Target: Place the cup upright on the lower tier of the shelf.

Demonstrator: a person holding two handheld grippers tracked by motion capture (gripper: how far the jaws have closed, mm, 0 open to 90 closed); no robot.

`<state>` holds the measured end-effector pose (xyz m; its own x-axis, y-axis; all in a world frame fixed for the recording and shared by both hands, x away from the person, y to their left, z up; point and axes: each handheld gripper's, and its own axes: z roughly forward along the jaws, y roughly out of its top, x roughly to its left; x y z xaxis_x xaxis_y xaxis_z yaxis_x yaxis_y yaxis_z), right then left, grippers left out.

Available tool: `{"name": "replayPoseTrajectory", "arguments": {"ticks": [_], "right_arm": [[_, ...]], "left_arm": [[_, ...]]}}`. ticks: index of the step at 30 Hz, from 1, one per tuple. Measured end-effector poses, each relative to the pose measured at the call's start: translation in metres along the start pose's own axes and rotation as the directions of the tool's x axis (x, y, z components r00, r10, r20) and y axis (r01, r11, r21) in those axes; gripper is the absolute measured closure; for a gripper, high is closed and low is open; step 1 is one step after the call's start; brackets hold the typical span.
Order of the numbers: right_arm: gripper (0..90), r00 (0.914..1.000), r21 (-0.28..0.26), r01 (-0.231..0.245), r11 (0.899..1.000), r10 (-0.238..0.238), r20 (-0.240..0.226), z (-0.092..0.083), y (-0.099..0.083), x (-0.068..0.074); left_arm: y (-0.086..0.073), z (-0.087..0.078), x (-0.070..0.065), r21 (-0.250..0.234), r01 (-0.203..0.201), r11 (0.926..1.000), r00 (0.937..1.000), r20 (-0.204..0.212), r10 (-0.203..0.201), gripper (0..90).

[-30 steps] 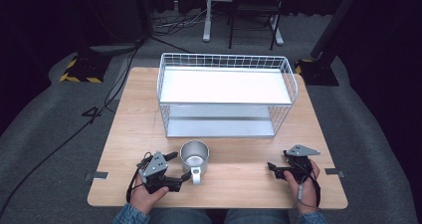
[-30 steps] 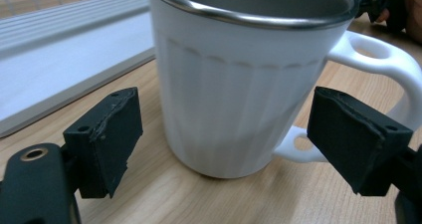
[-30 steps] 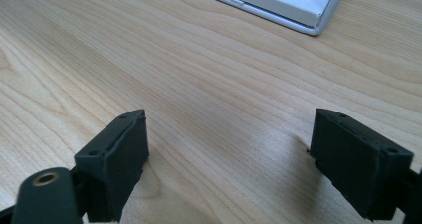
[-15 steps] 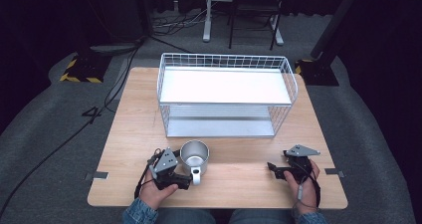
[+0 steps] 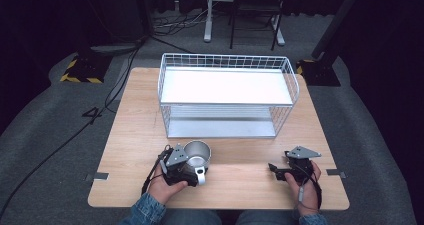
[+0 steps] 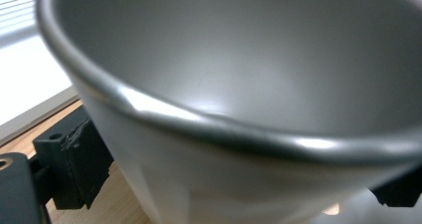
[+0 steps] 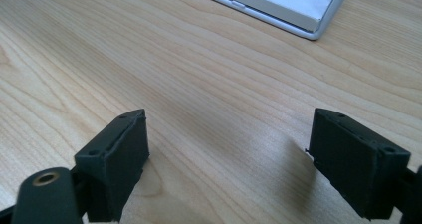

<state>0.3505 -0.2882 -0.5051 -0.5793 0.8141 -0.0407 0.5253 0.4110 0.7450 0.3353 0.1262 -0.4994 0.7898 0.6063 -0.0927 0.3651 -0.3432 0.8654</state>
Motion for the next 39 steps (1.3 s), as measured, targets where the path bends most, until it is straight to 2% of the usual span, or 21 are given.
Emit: {"name": "replayPoseTrajectory", "arguments": {"ticks": [12,16,24,32,39], "right_arm": [[15.9,1.0000,-0.003,0.004,1.000,-0.004,0.002,-0.003,-0.003,0.002],[15.9,1.0000,-0.002,0.004,1.000,-0.004,0.002,-0.003,-0.003,0.002],[15.9,1.0000,-0.002,0.007,1.000,-0.007,0.006,-0.003,-0.003,0.002],[15.9,0.9999,-0.002,0.008,1.000,-0.008,0.007,-0.003,-0.003,0.002],[15.9,0.9999,-0.002,0.013,1.000,-0.013,0.005,-0.003,-0.003,0.002]], "left_arm": [[0.002,0.002,0.002,0.015,-0.004,0.9999,1.0000,0.008,0.004,6.6],[0.002,0.002,0.000,0.016,-0.017,0.9997,0.9998,-0.007,0.017,7.1],[0.007,0.005,0.001,0.012,0.013,0.9998,0.9999,-0.003,-0.013,7.6],[0.023,0.017,0.001,-0.002,0.015,0.9999,0.9995,-0.027,-0.015,7.6],[0.044,0.029,0.005,-0.021,-0.022,0.9995,0.9985,-0.051,0.021,7.7]]}}
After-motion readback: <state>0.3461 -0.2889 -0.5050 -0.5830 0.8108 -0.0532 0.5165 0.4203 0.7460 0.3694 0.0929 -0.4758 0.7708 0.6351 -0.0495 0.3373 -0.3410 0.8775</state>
